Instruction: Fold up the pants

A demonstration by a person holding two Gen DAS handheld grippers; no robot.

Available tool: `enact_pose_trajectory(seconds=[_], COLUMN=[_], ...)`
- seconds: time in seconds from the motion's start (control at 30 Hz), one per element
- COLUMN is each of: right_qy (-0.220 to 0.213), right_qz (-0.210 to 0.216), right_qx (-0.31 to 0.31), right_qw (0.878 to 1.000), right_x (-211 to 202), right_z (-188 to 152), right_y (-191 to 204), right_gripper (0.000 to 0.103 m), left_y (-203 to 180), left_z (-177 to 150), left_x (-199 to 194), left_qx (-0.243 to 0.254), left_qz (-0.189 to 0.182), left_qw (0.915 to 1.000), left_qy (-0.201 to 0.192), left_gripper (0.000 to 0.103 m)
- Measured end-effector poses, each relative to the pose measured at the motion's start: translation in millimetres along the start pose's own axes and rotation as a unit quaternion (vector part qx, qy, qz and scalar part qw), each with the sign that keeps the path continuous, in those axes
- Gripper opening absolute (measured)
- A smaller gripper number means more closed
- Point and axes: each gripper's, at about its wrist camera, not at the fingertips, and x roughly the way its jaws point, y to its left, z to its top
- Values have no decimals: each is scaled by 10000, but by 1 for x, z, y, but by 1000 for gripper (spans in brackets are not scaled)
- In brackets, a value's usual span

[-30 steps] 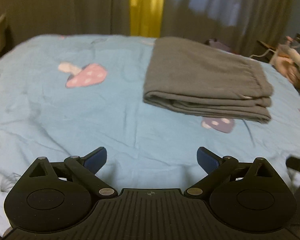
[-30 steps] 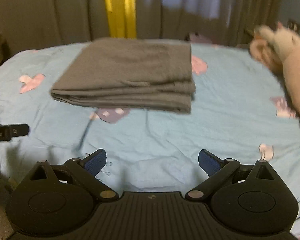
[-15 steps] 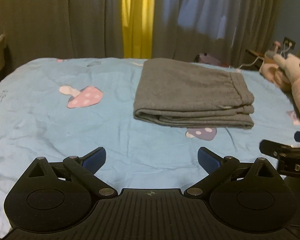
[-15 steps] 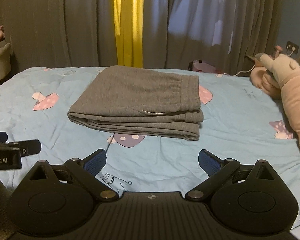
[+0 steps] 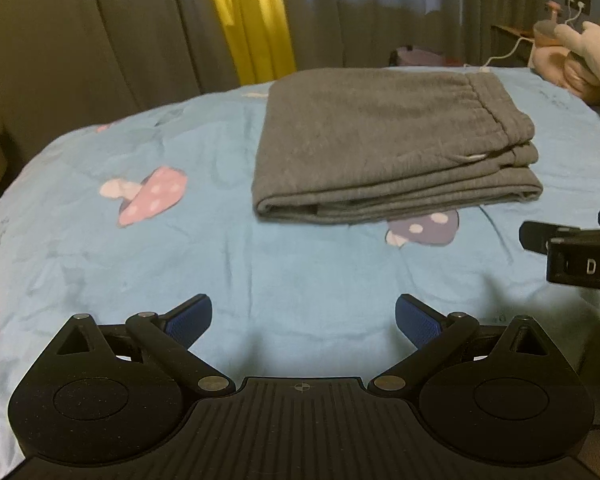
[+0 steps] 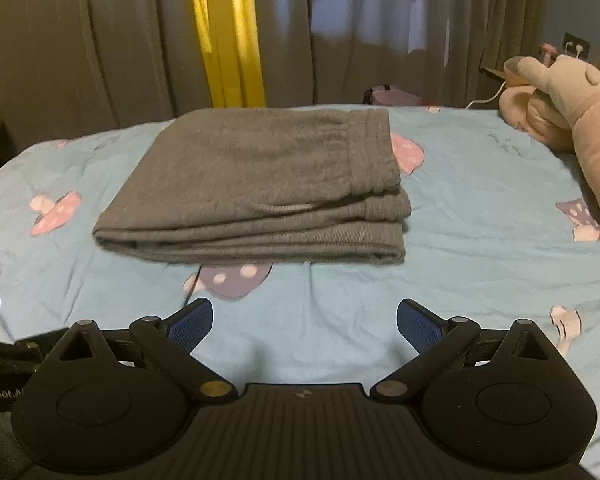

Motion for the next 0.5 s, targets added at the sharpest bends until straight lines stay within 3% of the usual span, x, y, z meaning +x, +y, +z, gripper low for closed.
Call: enact_pose_trajectory(seconds=[0.3, 0.5], right_qy=[-658, -556], right_qz=[274, 79], right_qx=[-29, -4], right_qw=[9975, 9984], right_x=[23, 43], right_z=[14, 19], right_y=[-7, -8], right_gripper=[99, 99], left_y=[-1, -2], left_z=[18, 27], left_x=[40, 65], left_qx=[-239, -242], left_qz=[12, -108], left_qw=[9991, 9985], left_qy=[-354, -477], left_gripper=[102, 102])
